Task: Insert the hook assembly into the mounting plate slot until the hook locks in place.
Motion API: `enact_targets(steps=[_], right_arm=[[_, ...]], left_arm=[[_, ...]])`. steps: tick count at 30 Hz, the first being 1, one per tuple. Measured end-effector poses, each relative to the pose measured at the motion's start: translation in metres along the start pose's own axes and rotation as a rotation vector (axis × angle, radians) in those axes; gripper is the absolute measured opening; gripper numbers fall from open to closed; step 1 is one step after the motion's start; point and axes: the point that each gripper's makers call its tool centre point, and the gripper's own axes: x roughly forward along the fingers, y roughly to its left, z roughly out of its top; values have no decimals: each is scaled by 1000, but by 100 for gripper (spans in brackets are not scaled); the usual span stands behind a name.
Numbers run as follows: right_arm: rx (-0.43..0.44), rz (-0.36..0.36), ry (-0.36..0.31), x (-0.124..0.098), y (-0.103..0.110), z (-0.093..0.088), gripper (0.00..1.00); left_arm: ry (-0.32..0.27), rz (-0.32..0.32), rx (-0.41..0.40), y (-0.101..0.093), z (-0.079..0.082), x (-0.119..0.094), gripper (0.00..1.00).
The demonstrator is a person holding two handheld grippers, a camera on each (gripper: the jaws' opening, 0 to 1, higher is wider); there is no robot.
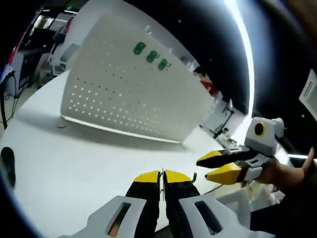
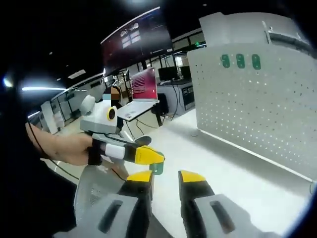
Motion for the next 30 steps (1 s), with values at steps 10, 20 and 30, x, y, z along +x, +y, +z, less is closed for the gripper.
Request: enact_targets(steps=[10,20,30], right_arm=[[-138,-23,26,11,15,17,16],[-150,-36,4,16,12,26,8],[-162,-21,6,16,17,25,1]], left_arm=[[-37,5,76,-11,26,3,1],[-68,-32,123,-26,33,2,1],[-83,-62,129,-32,32,-4,1]])
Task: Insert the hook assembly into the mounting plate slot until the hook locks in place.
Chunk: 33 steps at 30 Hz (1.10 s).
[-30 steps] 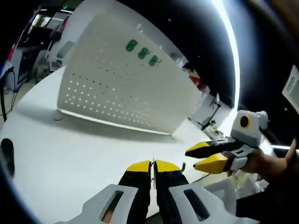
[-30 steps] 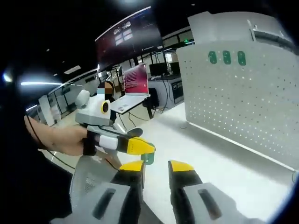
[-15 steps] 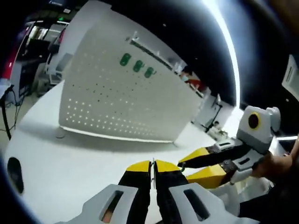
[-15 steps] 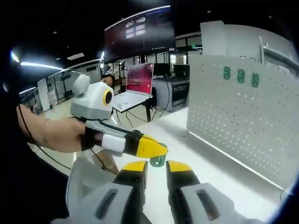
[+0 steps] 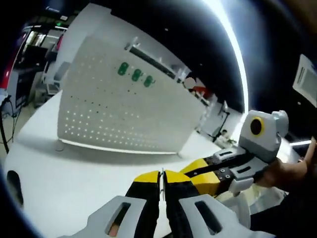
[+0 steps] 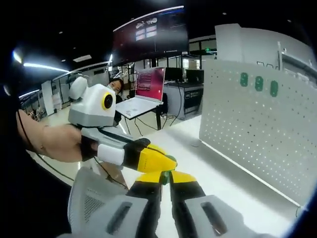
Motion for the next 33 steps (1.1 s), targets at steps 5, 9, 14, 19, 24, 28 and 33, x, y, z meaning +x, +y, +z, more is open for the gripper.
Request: enact_targets(steps=[5,9,14,19,24,28,33], right_arm=[[7,-6,3,0,-3,-2,1],[73,-3,-25,-1,-4,-1,1],[109,-3,-32,-3,-4,-2,0],[130,7,-27,-3,-1,-5,0],[116,10,-28,-5,-2,-4,0],[103,-9,-24,-8,-9,-5,0],[106,-48,-53,-15,-19,-2,0]], left_arm=[[-1,4,12,0,-1,2,1],[-5,1,1,-1,0,2,1],[-14,1,9,-2,-1,1,2],[-19,-12,48,-3,-3,-1,4],[-21,-23,103,-6,-1,-1,5],[-44,-25,103,-6,2,-3,15],[-94,-4,91,0,7,-11,46]])
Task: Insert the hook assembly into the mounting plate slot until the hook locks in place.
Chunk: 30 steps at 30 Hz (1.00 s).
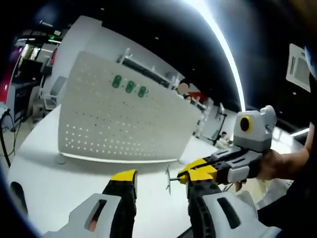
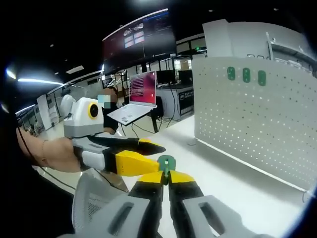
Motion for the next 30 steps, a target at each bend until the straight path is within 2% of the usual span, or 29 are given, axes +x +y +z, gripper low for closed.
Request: enact_targets(steps=[3,7,9,13,17,23,25,30], right_arm=[[9,-13,-9,-2,-4,0,0],[16,-16,-25,-4,-4,2,0],[0,-22,-30,-5,-4,3,0],[-8,-26,-31,-5,-2,3,0],[-11,-28,-25,-4,0,-1,0],[-11,-35,-30,1,5,-4,0],[-11,-46,-41,3,5,-4,0],[-6,-99,-81,5,-2,1,0]], left_arm=[[2,-5,1,-1,-3,-5,53],[5,-27,-20,-7,-10,-10,79],[19,-61,-37,-15,-17,-14,86],[29,-62,-14,-21,-27,-19,98],[12,-67,-14,-25,-23,-17,100],[42,-37,36,-20,-33,-18,100],[42,-16,59,-15,-34,-19,100],[34,19,60,-5,-33,-21,100]])
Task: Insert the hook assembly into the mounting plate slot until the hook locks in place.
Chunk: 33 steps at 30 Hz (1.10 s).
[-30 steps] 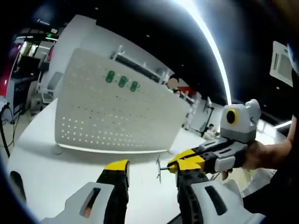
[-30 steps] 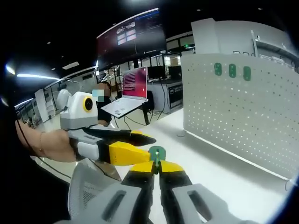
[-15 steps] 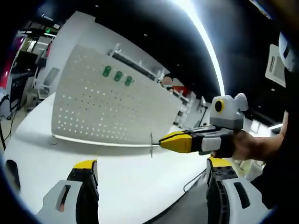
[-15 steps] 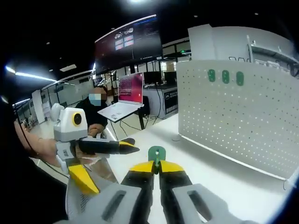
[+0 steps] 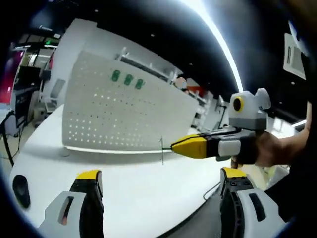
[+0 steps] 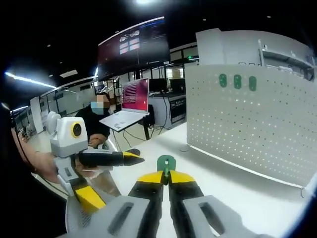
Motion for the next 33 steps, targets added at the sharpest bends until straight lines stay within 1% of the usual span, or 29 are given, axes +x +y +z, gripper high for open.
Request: enact_targets(steps=[1,3,4,6,7,8,11,13,17,20,25,27,29,33], right_arm=[[-5,-15,-10,0,-2,2,0],[-6,-45,-36,1,-7,6,0],[-14,-72,-56,2,-11,11,0],[-14,-87,-70,3,-13,15,0],[-15,-108,-92,3,-16,19,0],[-12,-110,-101,4,-16,22,0],[-19,-153,-143,7,-26,34,0],[-29,-184,-165,9,-34,41,0],[0,-224,-194,17,-47,51,0],[4,-256,-225,21,-56,61,0],[4,-302,-243,27,-71,67,0],[-3,-319,-251,29,-76,69,0],[-6,-332,-254,30,-82,69,0],[12,-380,-264,30,-103,70,0]], left_arm=[[-11,-2,4,-1,2,0,100],[7,7,49,-1,-2,1,100],[30,16,82,-1,-6,2,100],[35,14,88,-2,-9,3,100],[33,19,89,-2,-8,2,100],[27,23,88,0,-7,2,100],[24,49,48,10,-6,0,100],[20,51,31,11,-6,0,100],[35,58,48,11,-9,0,100],[37,59,46,11,-10,0,100],[43,80,22,17,-10,-1,100],[47,77,15,17,-11,-1,100],[49,85,24,18,-12,-1,100],[78,84,42,16,-17,1,100]])
